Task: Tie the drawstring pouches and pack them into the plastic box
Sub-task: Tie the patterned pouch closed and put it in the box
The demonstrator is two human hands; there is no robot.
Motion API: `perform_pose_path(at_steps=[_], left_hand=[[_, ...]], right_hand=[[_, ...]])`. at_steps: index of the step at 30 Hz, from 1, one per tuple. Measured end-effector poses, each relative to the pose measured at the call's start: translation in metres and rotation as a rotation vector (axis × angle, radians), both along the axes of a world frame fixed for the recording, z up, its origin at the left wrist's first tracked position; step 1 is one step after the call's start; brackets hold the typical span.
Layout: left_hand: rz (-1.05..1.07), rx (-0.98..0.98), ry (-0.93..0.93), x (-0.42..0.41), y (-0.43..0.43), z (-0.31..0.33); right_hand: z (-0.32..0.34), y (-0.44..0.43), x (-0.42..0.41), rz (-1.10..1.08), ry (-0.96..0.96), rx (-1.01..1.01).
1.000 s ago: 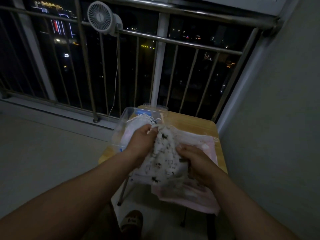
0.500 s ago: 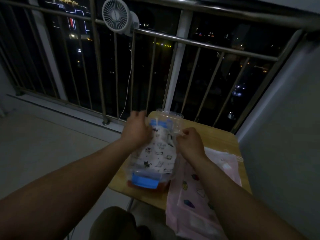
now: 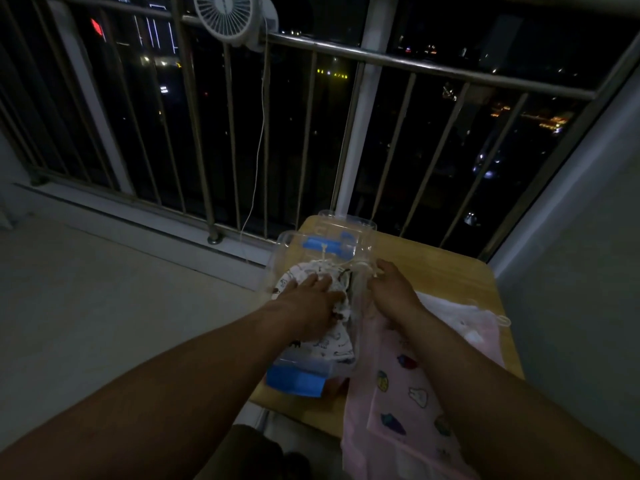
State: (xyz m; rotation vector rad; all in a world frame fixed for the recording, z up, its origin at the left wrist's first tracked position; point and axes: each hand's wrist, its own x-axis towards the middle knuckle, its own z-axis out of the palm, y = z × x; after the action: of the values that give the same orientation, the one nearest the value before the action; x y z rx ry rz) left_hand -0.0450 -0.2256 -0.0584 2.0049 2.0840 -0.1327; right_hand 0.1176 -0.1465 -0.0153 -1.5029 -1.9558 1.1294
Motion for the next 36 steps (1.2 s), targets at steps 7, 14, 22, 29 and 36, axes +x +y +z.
perform_pose_path(at_steps=[7,14,22,29,36], left_hand=[[-0.005,-0.012,-0.125,-0.01,-0.006,-0.001],[0.084,0.29,-0.204,-0.013,-0.01,0.011],[0.129,0.324,-0.19,-0.018,-0.03,0.022],[0.165,0.283,-0.242,-0.013,-0.035,0.029],[0.19,0.424,-0.288,0.012,-0.035,0.042]], right_hand=[[-0.004,0.017,-0.004,0.191,-0.197,0.191],[0.014,0.016,-0.012,0.095,-0.193,0.362],[0.013,0.007,-0.026,0.322,-0.715,0.53],[0.026,-0.014,-0.023,0.448,-0.724,0.658],[0.023,-0.047,-0.003,0.322,-0.367,0.665]])
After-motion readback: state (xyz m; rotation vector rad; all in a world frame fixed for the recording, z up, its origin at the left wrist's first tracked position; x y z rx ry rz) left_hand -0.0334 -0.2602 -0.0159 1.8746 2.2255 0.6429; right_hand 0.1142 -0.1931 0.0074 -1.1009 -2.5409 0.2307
